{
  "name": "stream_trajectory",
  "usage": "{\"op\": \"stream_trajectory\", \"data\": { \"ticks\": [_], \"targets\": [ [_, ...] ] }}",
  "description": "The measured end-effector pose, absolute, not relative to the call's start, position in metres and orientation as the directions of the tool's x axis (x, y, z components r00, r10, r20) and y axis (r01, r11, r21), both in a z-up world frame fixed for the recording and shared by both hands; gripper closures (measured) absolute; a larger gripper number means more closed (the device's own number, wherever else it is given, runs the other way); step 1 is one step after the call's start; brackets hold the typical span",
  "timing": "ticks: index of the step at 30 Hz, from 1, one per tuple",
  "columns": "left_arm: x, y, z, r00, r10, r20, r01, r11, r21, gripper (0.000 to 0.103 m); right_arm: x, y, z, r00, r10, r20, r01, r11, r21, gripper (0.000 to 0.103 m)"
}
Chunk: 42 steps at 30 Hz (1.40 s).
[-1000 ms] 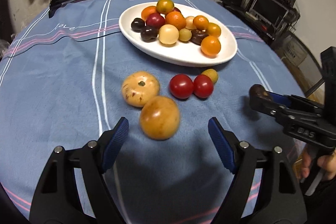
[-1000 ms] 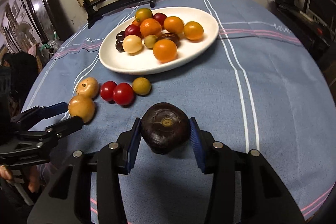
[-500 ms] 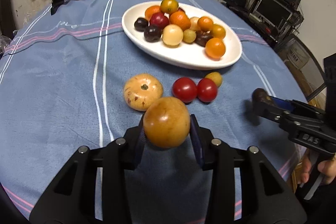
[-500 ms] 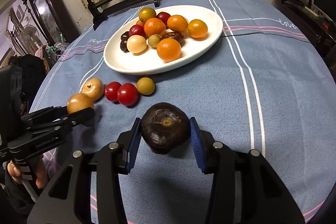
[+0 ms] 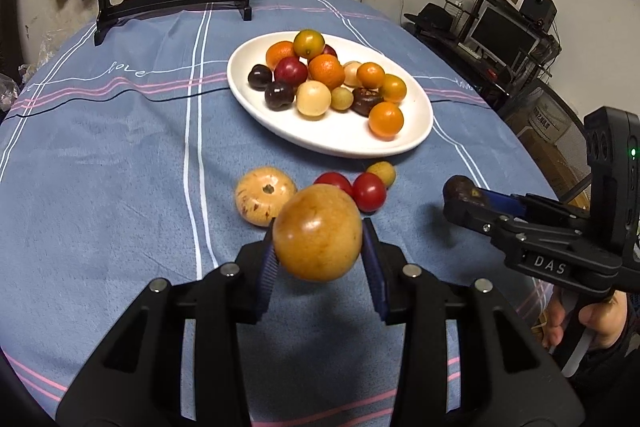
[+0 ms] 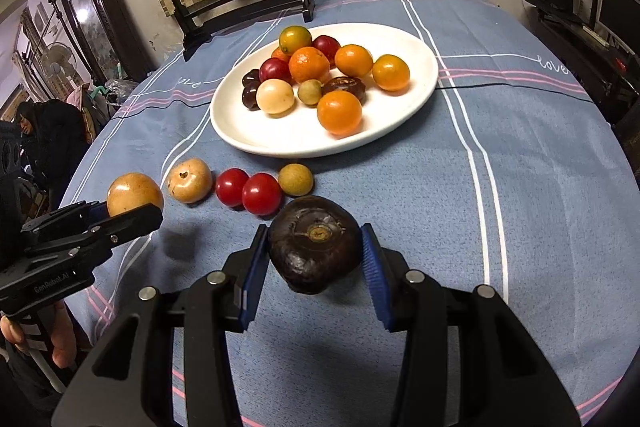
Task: Organize fruits
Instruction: 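Place the pear and mangosteen on the plate and open both tools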
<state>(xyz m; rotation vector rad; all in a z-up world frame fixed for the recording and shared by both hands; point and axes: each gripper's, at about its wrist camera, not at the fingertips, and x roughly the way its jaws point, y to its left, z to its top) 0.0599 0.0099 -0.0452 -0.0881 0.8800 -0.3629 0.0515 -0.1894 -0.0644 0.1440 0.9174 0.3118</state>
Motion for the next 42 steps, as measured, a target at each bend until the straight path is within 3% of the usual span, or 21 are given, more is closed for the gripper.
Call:
{"op": "stream_trajectory", "data": {
  "ticks": [13, 27, 29, 30, 31, 33, 37, 42],
  "targets": [
    [0.163, -0.006, -0.006, 0.604, -0.317, -0.732, 0.284, 0.943, -0.174, 0.063, 0.134, -0.182, -0.026, 0.595, 0.312, -0.741, -0.283, 0.944, 0.171, 0.057],
    [0.273, -0.011, -0.046, 0.535, -0.266, -0.802, 0.235, 0.959, -0.161, 0.062, 0.219, -0.147, -0.053, 0.519, 0.319, -0.793, -0.336, 0.929, 0.154, 0.057],
    [0.276, -0.011, -0.046, 0.541, -0.263, -0.799, 0.228, 0.960, -0.161, 0.054, 0.221, -0.144, -0.054, 0.519, 0.320, -0.792, -0.338, 0.928, 0.154, 0.055],
    [0.276, -0.010, -0.043, 0.542, -0.274, -0.795, 0.225, 0.958, -0.176, 0.041, 0.222, -0.144, -0.054, 0.523, 0.320, -0.790, -0.337, 0.929, 0.153, 0.053],
    [0.275, -0.008, -0.040, 0.546, -0.282, -0.789, 0.220, 0.957, -0.189, 0.036, 0.220, -0.143, -0.051, 0.532, 0.311, -0.787, -0.332, 0.932, 0.144, 0.050],
    [0.270, -0.004, -0.031, 0.566, -0.287, -0.773, 0.214, 0.957, -0.198, 0.036, 0.217, -0.143, -0.046, 0.553, 0.297, -0.778, -0.327, 0.937, 0.125, 0.038],
    [0.243, -0.002, -0.009, 0.612, -0.273, -0.742, 0.205, 0.961, -0.185, 0.023, 0.197, -0.146, -0.030, 0.590, 0.277, -0.759, -0.325, 0.941, 0.090, 0.038],
    [0.195, -0.003, 0.008, 0.639, -0.301, -0.708, 0.225, 0.953, -0.203, 0.019, 0.159, -0.160, -0.024, 0.587, 0.304, -0.750, -0.293, 0.944, 0.152, 0.038]
  ]
}}
